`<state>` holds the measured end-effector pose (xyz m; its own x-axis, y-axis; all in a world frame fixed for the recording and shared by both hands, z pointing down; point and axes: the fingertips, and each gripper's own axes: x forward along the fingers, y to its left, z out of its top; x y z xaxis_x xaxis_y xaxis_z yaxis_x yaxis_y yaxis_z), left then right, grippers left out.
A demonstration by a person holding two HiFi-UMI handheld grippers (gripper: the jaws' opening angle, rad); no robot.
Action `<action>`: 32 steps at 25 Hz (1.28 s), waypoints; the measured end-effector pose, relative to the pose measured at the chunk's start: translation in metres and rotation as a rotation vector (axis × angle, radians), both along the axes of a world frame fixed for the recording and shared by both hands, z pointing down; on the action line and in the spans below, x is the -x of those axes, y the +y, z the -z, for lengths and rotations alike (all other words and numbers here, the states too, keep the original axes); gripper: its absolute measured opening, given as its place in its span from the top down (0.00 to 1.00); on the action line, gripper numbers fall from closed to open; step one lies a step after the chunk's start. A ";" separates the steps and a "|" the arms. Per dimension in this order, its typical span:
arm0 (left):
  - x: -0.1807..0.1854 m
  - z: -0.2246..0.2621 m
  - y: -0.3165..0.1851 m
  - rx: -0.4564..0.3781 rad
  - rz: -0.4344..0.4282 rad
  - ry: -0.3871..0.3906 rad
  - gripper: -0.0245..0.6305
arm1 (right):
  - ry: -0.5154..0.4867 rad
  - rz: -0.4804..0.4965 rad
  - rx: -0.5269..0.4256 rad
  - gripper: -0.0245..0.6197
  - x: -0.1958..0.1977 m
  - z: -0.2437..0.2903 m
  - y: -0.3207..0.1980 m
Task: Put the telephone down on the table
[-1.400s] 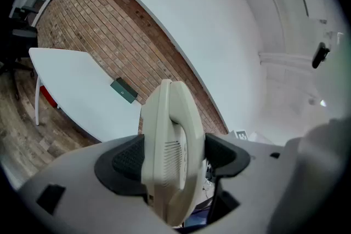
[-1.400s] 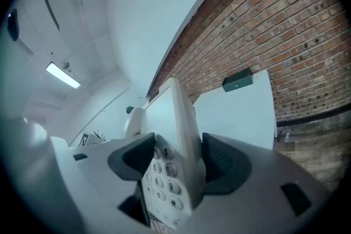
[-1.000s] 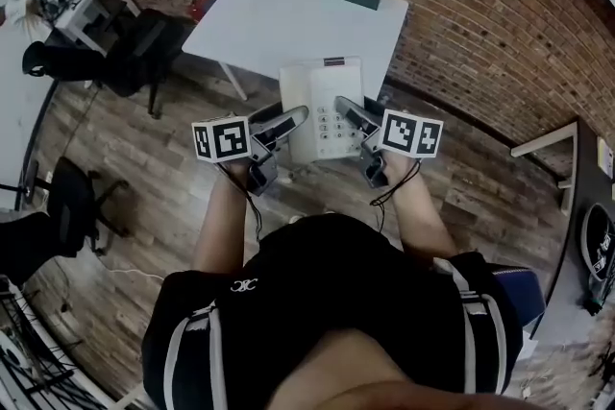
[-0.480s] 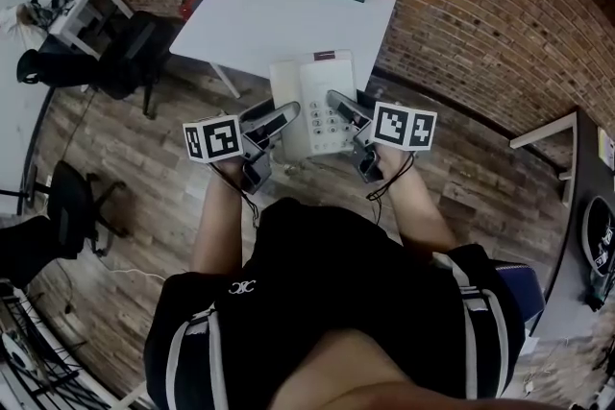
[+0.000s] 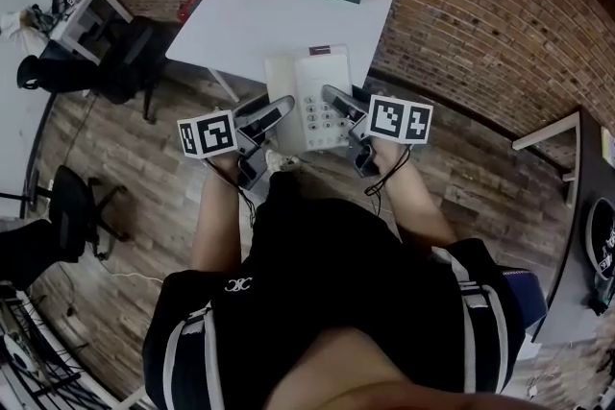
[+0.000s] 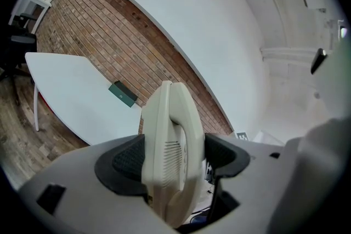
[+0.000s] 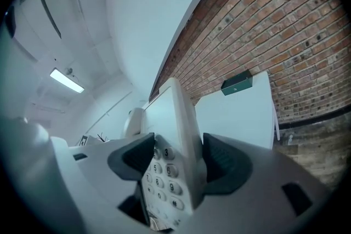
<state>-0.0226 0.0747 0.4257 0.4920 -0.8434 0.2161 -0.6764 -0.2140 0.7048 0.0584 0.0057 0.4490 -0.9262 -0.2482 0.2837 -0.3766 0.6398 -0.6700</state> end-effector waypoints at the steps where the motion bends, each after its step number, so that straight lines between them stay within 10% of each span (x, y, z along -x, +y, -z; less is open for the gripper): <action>1: 0.003 0.001 -0.003 -0.002 0.001 -0.003 0.44 | -0.002 0.002 -0.002 0.60 0.003 0.000 -0.003; 32: 0.175 -0.015 -0.231 0.079 -0.177 0.017 0.45 | 0.035 -0.170 0.067 0.60 0.165 -0.016 -0.215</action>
